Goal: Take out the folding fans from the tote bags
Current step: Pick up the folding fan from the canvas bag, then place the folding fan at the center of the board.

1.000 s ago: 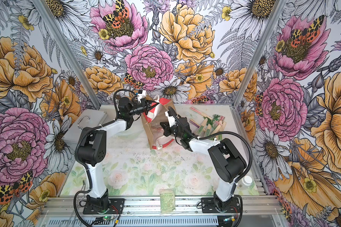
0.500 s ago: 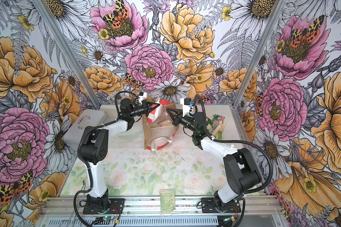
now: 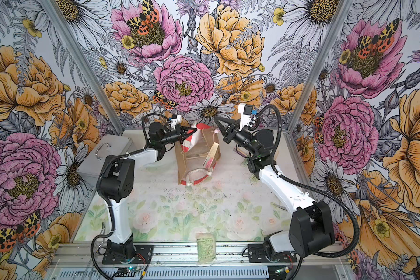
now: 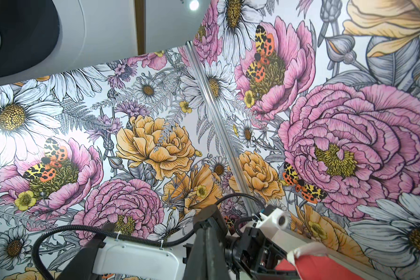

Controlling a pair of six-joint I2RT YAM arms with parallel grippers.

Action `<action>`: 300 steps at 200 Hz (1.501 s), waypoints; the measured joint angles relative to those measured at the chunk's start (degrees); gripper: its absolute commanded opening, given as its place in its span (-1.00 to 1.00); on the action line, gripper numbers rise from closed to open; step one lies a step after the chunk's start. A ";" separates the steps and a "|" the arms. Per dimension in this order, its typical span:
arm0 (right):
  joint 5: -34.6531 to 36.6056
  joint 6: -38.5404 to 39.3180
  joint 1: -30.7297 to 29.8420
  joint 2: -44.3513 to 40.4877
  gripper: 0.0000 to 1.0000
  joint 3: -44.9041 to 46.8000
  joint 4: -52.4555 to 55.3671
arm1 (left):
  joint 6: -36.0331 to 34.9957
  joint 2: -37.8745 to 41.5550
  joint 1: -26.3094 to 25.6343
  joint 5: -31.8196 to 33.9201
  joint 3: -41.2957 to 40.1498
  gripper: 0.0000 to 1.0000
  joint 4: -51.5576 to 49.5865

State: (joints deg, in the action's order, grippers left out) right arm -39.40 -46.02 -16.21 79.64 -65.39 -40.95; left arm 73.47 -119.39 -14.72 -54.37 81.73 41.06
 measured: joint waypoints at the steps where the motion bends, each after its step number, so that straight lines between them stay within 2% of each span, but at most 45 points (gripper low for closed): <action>1: -0.09 -0.11 0.07 0.00 -1.00 -0.15 0.04 | 0.00 0.00 0.00 0.00 0.00 -1.00 0.00; 47: -2.82 -8.85 6.43 -0.24 -1.00 -10.47 2.14 | 0.00 -0.33 0.00 0.17 0.02 -1.00 0.33; 71: -2.89 -10.99 10.54 -1.27 -1.00 -14.78 5.11 | -0.02 -0.33 0.11 0.17 0.00 -1.00 0.33; 117: 3.91 -0.87 17.03 -7.17 -1.00 -17.55 25.66 | -0.61 -0.15 1.05 0.17 -0.57 -1.00 0.28; 152: 11.23 4.02 21.68 -8.11 -1.00 -12.00 34.97 | -1.49 1.46 1.07 0.04 -1.66 -1.00 0.04; 192: 17.22 6.73 24.65 -0.17 -1.00 -5.07 42.88 | -1.75 2.29 1.09 -0.11 -1.66 -1.00 -0.17; 266: 18.21 6.62 25.66 19.85 -1.00 -6.51 49.59 | -1.92 2.29 1.09 -0.11 -1.66 -1.00 -0.37; 284: 18.18 6.47 25.68 21.92 -0.87 -7.13 50.69 | -1.90 2.29 1.07 -0.11 -1.66 -1.00 -0.37; 300: 18.18 6.34 25.83 22.82 -0.62 -7.32 51.52 | -1.90 2.29 1.07 -0.11 -1.66 -1.00 -0.37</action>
State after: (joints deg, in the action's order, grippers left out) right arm -21.21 -39.68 9.63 102.45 -72.71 10.57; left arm 71.57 -117.10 -13.65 -54.48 80.07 40.69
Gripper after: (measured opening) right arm 0.109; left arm 0.050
